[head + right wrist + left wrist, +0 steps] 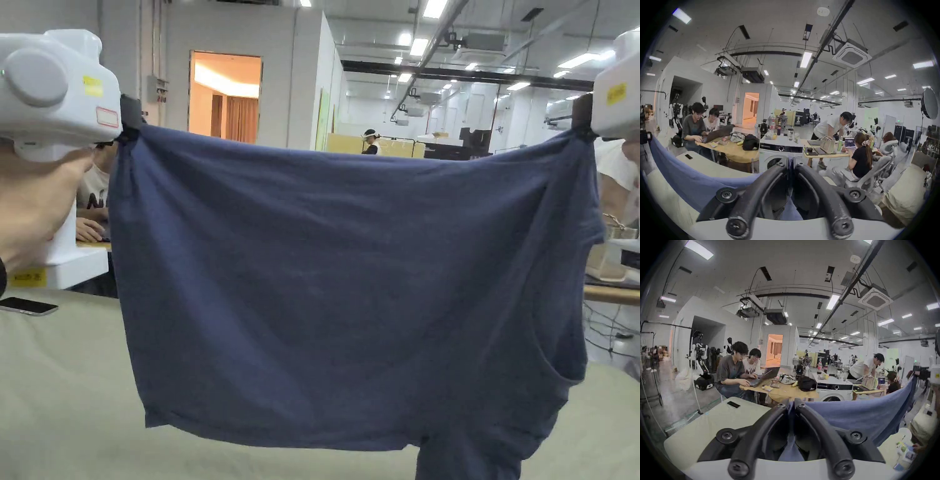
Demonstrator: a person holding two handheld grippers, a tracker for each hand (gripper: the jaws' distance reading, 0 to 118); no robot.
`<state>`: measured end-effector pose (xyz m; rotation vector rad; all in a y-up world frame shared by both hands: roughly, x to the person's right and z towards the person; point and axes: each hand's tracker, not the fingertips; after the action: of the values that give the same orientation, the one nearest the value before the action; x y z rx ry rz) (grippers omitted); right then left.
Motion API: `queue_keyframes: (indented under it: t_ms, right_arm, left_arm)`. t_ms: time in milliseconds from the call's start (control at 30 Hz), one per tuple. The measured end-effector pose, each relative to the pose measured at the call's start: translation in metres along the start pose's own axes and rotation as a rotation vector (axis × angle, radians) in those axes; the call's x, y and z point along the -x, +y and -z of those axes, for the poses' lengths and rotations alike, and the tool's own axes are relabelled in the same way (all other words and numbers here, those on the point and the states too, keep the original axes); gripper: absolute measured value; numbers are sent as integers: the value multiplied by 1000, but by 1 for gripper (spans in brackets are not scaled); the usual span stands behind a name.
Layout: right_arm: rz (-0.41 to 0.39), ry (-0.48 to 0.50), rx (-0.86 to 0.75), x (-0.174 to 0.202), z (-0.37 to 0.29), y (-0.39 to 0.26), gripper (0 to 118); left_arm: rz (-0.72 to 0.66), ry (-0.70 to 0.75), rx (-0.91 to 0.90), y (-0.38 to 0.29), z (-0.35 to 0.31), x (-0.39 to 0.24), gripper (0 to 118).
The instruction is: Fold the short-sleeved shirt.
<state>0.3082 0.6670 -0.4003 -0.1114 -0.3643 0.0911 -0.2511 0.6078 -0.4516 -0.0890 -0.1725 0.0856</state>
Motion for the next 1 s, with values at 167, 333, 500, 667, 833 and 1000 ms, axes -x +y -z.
queue_keyframes:
  t_ms: [167,333,500,667,833,1000]
  right_arm:
    - [25,45,53,-2,-2,-38,1]
    - [44,74,115,-7,-34,-96,1]
    - [16,143,186,-21,-86,-159,1]
    - [-23,220,244,-37,-179,-239,1]
    - [33,260,415,-58,-257,-334,1]
    - [72,275,587,-69,-309,-419,1]
  left_arm:
    - [17,-3,69,-33,2,3,0]
    - [-7,-25,149,-88,-11,10,0]
    - [3,-104,178,-137,-64,14,0]
    - [-92,-198,227,-195,-152,32,0]
    - [-42,-243,340,-270,-231,38,0]
    - [-15,-208,491,-336,-279,48,0]
